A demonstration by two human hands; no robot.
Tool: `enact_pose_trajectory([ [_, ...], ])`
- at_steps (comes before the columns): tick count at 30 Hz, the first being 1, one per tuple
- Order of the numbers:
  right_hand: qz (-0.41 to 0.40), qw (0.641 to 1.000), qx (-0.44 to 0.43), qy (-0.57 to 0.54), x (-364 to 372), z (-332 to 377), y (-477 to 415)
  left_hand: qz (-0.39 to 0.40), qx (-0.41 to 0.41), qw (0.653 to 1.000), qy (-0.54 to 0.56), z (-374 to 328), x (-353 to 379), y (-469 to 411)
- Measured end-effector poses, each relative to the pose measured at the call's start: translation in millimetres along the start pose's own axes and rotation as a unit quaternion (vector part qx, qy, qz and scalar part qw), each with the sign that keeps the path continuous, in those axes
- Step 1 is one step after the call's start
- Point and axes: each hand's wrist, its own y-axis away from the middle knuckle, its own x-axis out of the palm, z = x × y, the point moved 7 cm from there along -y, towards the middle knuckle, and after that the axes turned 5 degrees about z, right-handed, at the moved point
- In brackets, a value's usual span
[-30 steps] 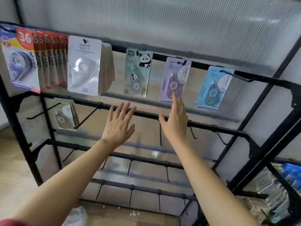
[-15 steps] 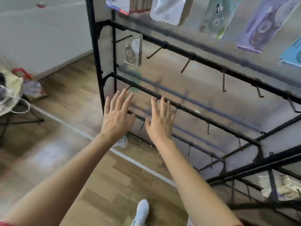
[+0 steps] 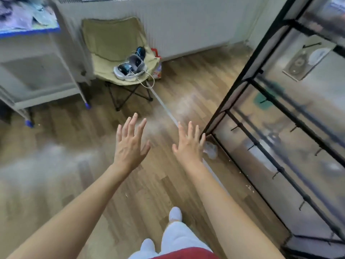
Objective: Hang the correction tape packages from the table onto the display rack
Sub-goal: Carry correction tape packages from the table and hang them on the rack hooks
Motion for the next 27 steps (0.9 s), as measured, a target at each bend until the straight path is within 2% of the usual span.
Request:
enact_pose_trajectory([
  [3,0.050,0.997,-0.049,0.013,16,61,-26,-0.011,-0.066,0.998,-0.014,59,-16,5],
  [8,0.081,0.988,-0.129,0.034,25,160,-84,-0.041,-0.160,0.986,-0.018,150,-43,-13],
  [15,0.077,0.967,-0.238,0.049,7,289,-186,-0.081,-0.257,0.962,-0.047,264,-91,-77],
  [22,0.045,0.952,-0.302,0.030,-7,411,-273,-0.116,-0.322,0.938,-0.057,371,-134,-130],
  [27,0.036,0.948,-0.315,0.019,-5,507,-344,-0.119,-0.346,0.928,-0.068,475,-166,-179],
])
